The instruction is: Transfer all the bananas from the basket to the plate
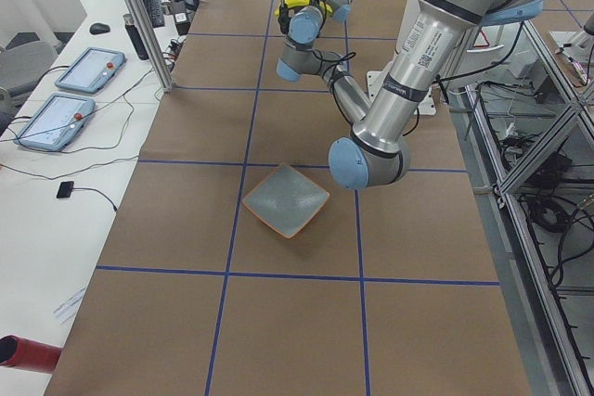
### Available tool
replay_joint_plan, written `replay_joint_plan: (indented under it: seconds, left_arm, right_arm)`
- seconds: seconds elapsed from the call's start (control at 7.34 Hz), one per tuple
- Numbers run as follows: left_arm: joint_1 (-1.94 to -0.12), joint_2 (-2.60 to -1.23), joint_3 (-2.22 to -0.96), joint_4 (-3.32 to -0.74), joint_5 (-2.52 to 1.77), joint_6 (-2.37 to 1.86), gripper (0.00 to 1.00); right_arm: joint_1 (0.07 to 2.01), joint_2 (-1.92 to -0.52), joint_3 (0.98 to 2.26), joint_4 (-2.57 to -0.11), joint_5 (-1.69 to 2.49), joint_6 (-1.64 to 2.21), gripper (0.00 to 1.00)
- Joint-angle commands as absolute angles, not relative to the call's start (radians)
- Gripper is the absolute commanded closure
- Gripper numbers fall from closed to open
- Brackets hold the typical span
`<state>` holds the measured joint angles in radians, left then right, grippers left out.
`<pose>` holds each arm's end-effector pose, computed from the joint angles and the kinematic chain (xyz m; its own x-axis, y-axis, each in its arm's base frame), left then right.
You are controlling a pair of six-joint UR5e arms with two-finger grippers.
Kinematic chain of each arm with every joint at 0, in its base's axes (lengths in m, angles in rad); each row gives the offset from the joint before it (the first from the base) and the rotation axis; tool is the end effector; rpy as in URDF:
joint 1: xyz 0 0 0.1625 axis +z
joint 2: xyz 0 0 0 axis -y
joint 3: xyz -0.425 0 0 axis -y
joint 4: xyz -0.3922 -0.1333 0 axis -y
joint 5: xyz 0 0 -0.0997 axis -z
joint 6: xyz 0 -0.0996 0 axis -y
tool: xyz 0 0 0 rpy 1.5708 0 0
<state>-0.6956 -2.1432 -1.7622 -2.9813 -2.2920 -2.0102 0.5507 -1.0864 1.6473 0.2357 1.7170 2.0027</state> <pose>0.3547 -0.3841 0.1239 -0.4215 -0.0643 -0.9045 -0.1275 0.9918 -0.0111 -0.3875 -0.3773 0.1898 -0.7337 0.0354 0.6785 -0.1363 0.9707 -0.1981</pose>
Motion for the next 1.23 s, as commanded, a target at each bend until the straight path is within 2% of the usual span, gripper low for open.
replay_joint_plan:
  seconds: [0.0,0.14,0.82,0.95,1.09]
  left_arm:
    - [-0.693,-2.151,-1.763,-2.993,-2.289,-2.037,0.04]
    - [-0.693,-2.151,-1.763,-2.994,-2.289,-2.037,0.04]
    - [-0.66,-2.158,-1.763,-3.002,-2.273,-2.036,0.13]
    - [-0.66,-2.161,-1.763,-3.004,-2.273,-2.036,0.16]
    - [-0.658,-2.161,-1.763,-3.01,-2.273,-2.037,0.29]
  right_arm:
    - [0.546,-1.081,1.594,0.331,1.72,1.996,1.0]
    - [0.546,-1.078,1.556,0.415,1.72,1.993,1.0]
    - [0.543,-1.043,1.534,0.469,1.717,1.959,1.0]
    - [0.54,-1.043,1.525,0.482,1.718,1.954,1.0]
    - [0.538,-1.042,1.523,0.485,1.717,1.954,1.0]
